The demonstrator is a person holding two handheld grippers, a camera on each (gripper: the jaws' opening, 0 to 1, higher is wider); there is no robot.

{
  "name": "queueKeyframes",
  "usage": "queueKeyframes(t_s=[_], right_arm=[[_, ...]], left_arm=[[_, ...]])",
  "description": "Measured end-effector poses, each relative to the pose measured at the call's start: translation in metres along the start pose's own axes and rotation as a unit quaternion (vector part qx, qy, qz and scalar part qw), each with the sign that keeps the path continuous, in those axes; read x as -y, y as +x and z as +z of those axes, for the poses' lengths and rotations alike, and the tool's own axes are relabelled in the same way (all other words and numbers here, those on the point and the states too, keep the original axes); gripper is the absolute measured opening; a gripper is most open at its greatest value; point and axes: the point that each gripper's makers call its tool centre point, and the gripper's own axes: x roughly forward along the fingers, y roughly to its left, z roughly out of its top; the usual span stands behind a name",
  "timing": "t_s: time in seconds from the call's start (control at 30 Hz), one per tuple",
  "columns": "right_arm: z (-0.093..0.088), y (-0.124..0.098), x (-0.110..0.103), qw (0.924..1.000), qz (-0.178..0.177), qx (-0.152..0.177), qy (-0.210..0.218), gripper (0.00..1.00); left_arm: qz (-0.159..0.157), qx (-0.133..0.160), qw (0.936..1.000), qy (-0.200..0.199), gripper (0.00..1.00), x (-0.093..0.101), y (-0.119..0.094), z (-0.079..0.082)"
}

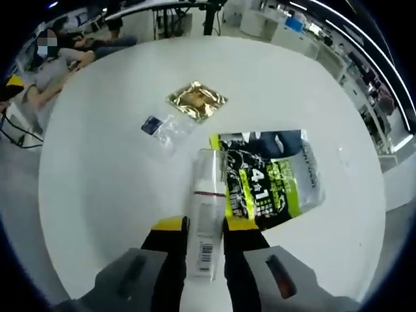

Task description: Arrange the skincare products in the storage area until every visible bottle or jar stands upright without overlapping.

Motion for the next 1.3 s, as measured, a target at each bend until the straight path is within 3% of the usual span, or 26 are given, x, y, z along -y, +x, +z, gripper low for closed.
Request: queueKeyframes(t_s=[0.17, 0.47, 0.87, 1.03, 1.3], right_arm=[[-0.003, -0.002, -0.001, 0.9998, -0.003, -0.008, 0.019, 0.19], [-0.006, -0.010, -0.012, 0.9996, 0.006, 0.011, 0.025, 0.19], [0.010, -0.032, -0.034, 0.9963, 0.028, 0.066, 0.046, 0.18], [0.022, -0.050, -0.050, 0.9901, 0.050, 0.112, 0.069, 0.18], [0.013, -0.081, -0.074, 0.9870, 0.051, 0.138, 0.066, 0.18]], left_arm=[[0.000, -0.002, 1.0000, 0.002, 0.93, -0.001, 0.001, -0.002], [-0.002, 0.002, 1.0000, 0.001, 0.93, -0.002, -0.001, -0.001], [-0.011, 0.012, 0.9999, -0.001, 0.92, 0.002, 0.000, 0.004], [-0.021, 0.025, 0.9994, -0.013, 0.92, 0.006, -0.002, 0.009], [-0.037, 0.032, 0.9987, -0.011, 0.90, 0.012, -0.003, 0.011]])
